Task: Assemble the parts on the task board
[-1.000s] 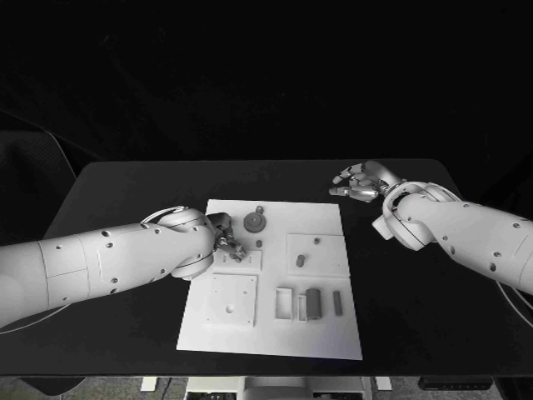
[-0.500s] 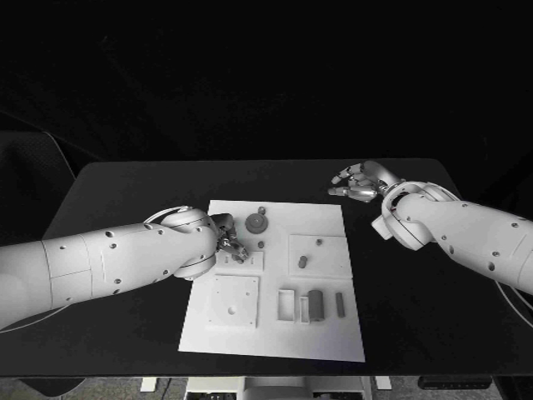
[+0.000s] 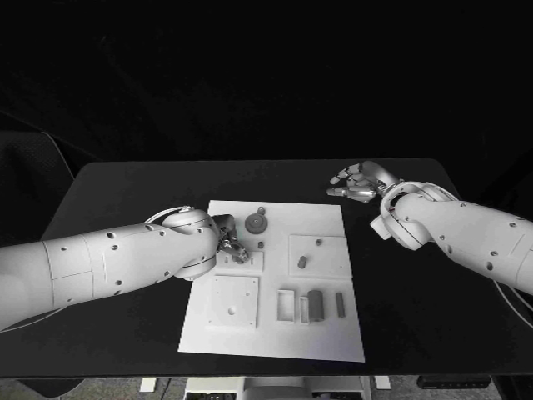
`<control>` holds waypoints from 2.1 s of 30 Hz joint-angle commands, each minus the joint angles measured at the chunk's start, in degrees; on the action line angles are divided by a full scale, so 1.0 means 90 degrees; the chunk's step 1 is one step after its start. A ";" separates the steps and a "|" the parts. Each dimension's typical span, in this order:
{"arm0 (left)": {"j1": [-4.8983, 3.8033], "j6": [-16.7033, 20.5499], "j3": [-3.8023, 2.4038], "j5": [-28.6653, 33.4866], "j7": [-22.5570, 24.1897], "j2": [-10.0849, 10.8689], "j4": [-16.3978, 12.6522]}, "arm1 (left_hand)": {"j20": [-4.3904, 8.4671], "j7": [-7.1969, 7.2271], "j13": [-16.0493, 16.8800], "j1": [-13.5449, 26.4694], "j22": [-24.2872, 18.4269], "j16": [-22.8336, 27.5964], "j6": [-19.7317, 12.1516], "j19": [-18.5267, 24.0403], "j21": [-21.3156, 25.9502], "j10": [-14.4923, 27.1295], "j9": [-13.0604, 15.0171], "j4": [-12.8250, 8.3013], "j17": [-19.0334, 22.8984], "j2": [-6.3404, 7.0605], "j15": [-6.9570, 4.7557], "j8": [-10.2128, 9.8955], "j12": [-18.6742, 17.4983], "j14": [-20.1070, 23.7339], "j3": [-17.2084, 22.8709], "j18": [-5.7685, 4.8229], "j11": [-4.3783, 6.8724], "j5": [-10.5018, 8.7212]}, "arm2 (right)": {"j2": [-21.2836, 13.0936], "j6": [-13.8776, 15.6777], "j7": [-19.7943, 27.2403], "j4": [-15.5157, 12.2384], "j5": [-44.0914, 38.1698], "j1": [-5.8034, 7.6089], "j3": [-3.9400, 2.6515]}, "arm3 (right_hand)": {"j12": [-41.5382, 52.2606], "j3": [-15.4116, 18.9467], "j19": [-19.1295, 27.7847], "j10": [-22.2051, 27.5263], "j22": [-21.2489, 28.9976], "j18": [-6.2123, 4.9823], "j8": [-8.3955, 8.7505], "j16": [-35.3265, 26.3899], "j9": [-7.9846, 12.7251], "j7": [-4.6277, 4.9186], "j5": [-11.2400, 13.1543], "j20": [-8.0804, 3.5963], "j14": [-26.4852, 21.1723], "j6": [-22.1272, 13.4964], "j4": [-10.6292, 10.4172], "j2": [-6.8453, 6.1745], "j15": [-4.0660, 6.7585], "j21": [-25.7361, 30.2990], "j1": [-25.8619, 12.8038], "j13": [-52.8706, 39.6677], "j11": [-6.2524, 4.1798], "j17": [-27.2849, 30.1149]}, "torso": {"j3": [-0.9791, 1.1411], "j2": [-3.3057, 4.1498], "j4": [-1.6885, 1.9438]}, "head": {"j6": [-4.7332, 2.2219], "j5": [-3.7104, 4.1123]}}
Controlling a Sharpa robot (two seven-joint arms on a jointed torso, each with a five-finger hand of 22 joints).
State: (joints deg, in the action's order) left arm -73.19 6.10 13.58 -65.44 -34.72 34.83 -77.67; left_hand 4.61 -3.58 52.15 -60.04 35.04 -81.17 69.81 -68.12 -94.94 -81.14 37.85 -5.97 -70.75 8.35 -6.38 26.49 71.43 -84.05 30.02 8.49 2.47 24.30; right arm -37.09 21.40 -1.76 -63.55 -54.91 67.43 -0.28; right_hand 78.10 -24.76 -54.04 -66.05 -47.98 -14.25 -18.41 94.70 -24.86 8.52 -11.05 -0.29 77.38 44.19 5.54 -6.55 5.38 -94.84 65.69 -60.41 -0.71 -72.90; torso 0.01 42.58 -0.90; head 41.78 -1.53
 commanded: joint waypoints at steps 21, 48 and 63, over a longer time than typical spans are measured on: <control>0.0015 0.0103 0.0004 0.0053 0.0095 0.0041 -0.0023 | 0.0015 0.0166 -0.0011 0.0721 0.0009 0.0027 0.0188 -0.0009 -0.0705 -0.0385 0.0989 0.0120 0.0033 0.0113 -0.0102 0.1895 -0.0033 -0.0107 -0.0199 0.0723 0.0378 -0.1207 | 0.0003 -0.0106 0.0032 0.0005 0.0014 -0.0017 -0.0002 | -0.0023 0.0008 -0.0028 0.0037 0.0010 -0.0083 -0.0030 0.0028 0.0001 0.0135 -0.0040 -0.0006 -0.0054 0.0070 -0.0037 -0.0003 0.0003 -0.0365 -0.0072 0.0007 -0.0012 0.0010 | 0.0004 -0.0002 -0.0003 | -0.0022 0.0025; -0.0077 0.1132 -0.0010 0.0692 0.0676 0.0413 -0.0328 | -0.0193 -0.0326 -0.0508 0.0585 -0.0449 0.1238 -0.1406 0.1382 0.0116 0.1181 0.0707 -0.0099 0.0455 0.0090 0.0155 0.1339 -0.1033 0.1284 -0.0759 0.0479 -0.0128 -0.1537 | -0.0012 -0.0104 0.0037 0.0035 0.0015 -0.0048 -0.0002 | -0.0022 0.0005 -0.0028 0.0037 0.0011 -0.0083 -0.0029 0.0033 0.0002 0.0135 -0.0041 -0.0006 -0.0046 0.0068 -0.0039 0.0001 0.0002 -0.0365 -0.0077 0.0009 -0.0012 0.0002 | 0.0007 -0.0005 -0.0002 | -0.0245 -0.0002; -0.0387 0.1265 -0.0019 0.0778 0.2173 0.0570 0.0044 | -0.0348 -0.0427 -0.1614 -0.0502 -0.1200 0.2852 -0.1564 0.2046 0.1198 0.1905 0.0164 -0.0185 0.1454 -0.0067 0.0654 0.0640 -0.2487 0.1836 0.0154 0.0083 -0.0669 -0.1497 | -0.0002 -0.0132 0.0049 0.0097 0.0043 -0.0065 -0.0002 | -0.0022 0.0003 -0.0028 0.0037 0.0011 -0.0083 -0.0029 0.0032 0.0002 0.0135 -0.0042 -0.0006 -0.0048 0.0068 -0.0041 0.0004 0.0002 -0.0365 -0.0082 0.0009 -0.0012 0.0005 | -0.0012 -0.0005 -0.0010 | -0.0502 -0.0040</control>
State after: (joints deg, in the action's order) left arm -76.47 15.60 13.46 -59.28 -22.84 40.13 -77.83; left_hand 1.61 -7.57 38.39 -63.80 24.74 -56.63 56.17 -50.38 -84.99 -64.60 39.69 -7.58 -58.37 7.65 -0.83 32.80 50.06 -68.17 31.06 10.12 -3.20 10.59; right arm -37.13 21.08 -1.74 -62.74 -54.85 66.91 -0.28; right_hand 78.10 -24.76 -54.03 -65.94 -47.94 -14.25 -18.41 94.70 -24.86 8.62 -11.05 -0.28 77.38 44.10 5.54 -6.55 5.38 -94.84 65.69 -60.39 -0.82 -72.85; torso -0.01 42.51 -0.92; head 37.64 -1.88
